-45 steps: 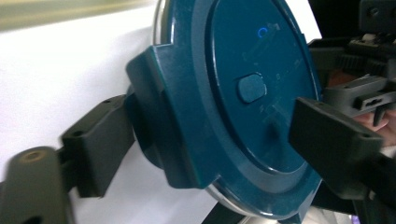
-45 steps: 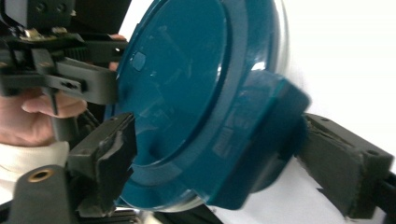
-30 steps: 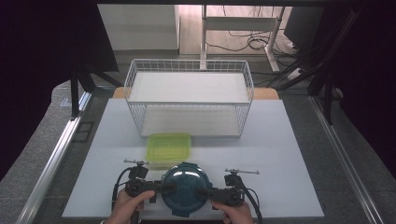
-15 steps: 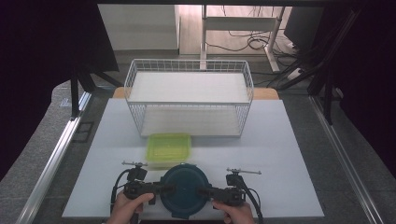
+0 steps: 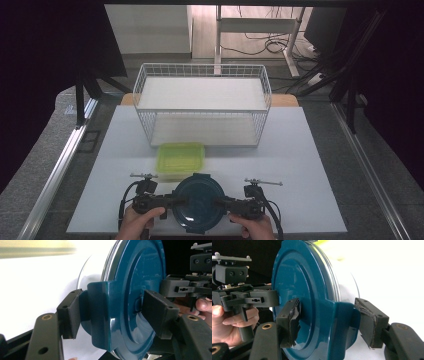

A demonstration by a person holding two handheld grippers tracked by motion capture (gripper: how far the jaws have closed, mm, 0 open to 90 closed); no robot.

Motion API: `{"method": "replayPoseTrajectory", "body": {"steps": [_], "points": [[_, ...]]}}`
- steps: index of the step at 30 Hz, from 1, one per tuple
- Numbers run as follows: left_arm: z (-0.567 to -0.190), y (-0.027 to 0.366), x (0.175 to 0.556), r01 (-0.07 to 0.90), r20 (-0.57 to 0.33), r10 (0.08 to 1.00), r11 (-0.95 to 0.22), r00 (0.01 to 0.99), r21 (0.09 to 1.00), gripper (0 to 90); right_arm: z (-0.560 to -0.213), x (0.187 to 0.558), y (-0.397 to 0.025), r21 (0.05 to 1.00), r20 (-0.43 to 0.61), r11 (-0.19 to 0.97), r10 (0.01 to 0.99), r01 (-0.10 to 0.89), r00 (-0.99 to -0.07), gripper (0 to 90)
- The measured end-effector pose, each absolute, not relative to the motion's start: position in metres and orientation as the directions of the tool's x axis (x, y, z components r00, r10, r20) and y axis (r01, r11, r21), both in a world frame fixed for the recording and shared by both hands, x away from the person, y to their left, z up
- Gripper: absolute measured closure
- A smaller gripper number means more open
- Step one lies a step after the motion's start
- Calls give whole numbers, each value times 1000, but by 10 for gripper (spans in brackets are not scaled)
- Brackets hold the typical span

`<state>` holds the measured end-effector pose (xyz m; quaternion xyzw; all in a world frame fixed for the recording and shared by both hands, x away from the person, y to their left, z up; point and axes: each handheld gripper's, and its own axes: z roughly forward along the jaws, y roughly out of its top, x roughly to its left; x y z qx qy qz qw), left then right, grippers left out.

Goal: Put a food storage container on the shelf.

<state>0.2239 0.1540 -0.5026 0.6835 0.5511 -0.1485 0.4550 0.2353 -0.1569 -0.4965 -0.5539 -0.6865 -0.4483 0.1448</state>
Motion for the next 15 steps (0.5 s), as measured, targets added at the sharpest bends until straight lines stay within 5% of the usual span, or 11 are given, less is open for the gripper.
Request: {"method": "replayPoseTrajectory", "body": {"steps": [15], "points": [[-495, 143, 230, 879, -690, 619, -1, 375, 477, 354, -488, 240, -166, 496, 673, -23, 642, 868, -367, 388]]}}
